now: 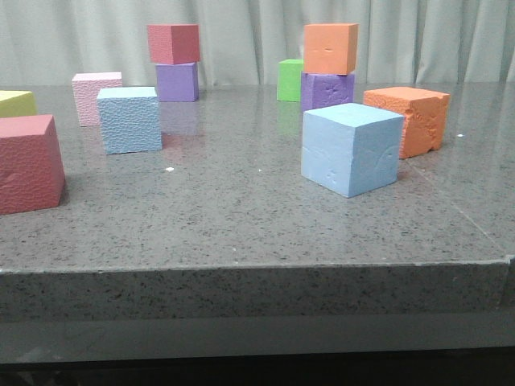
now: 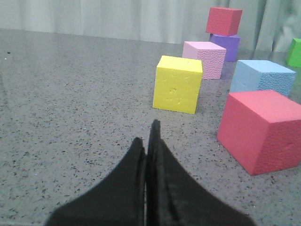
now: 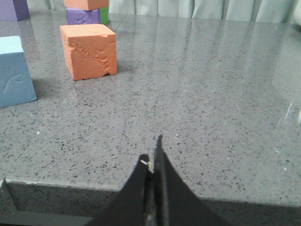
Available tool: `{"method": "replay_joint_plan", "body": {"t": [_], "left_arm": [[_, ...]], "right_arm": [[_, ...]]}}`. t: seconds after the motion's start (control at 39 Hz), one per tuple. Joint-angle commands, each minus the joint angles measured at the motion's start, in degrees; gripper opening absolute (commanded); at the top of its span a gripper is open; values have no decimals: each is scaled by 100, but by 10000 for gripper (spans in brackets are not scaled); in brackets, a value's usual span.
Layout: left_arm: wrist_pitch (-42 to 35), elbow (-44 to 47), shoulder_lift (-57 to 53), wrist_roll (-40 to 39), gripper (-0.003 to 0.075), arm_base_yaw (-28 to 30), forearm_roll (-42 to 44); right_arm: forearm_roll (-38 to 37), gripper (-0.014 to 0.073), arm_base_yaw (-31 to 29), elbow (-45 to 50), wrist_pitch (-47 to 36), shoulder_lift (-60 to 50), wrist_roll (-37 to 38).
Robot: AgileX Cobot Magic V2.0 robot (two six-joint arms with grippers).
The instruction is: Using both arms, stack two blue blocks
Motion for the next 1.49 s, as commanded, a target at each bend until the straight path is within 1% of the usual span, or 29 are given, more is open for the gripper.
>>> {"method": "replay_joint_plan", "body": {"t": [0.0,1.08,1.16,1.23,1.36,1.46], "left_arm": [[-472,15,-102,1,-20,8,-42],[-516,15,-102,1,-20,8,-42],[-652,15,-102,1,-20,8,-42],[-973,15,-102,1,-20,8,-42],[-1883,15,-102,1,-20,8,-42],[-2363,15,-102,1,-20,8,-42]], "right_arm": [[-53,-39,-41,-39,-441,-100,-6],[-53,-39,-41,-39,-441,-100,-6],[-53,-39,-41,-38,-464,-100,-6],[-53,-39,-41,-38,-545,-100,-6],[-53,-39,-41,-38,-649,-100,-6],[-53,-39,-41,-38,-890,-100,-6]]}}
